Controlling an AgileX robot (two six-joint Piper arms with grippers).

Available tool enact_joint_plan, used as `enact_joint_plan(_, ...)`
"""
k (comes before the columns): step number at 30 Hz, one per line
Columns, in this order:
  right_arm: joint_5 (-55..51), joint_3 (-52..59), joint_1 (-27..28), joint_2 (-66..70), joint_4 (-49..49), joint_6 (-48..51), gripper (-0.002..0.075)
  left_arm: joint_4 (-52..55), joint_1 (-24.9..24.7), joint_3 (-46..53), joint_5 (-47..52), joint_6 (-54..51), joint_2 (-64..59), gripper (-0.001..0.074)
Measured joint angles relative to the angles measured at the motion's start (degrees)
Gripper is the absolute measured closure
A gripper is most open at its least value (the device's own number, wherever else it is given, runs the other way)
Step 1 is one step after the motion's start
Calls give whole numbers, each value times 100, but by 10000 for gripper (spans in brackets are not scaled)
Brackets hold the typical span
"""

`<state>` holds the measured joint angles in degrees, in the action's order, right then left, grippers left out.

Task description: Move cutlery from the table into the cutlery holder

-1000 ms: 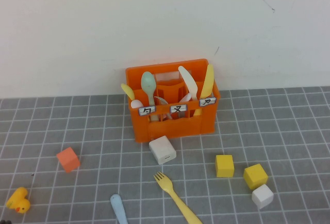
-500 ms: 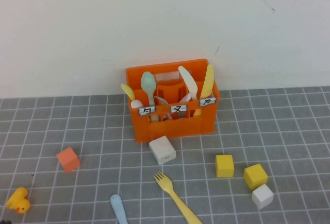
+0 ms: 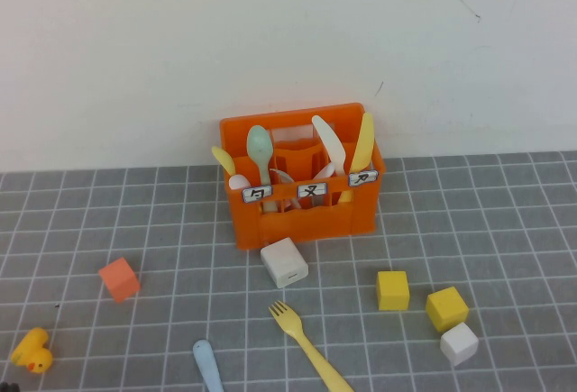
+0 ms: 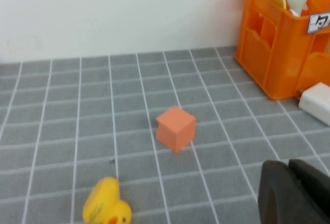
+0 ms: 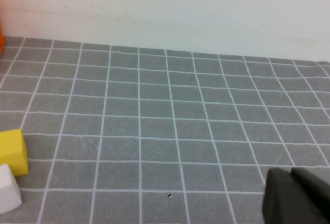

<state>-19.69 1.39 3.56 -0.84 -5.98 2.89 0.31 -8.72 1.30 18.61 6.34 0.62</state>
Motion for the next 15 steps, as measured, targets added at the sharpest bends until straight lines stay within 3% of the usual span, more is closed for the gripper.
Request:
enact_joint_plan(6, 363, 23, 0, 0, 0, 0, 727, 211, 0, 29, -877, 0, 0, 736)
enact_joint_plan(15, 2486, 23, 0, 0, 0, 0, 727, 288, 0, 29, -2659, 0, 0, 736)
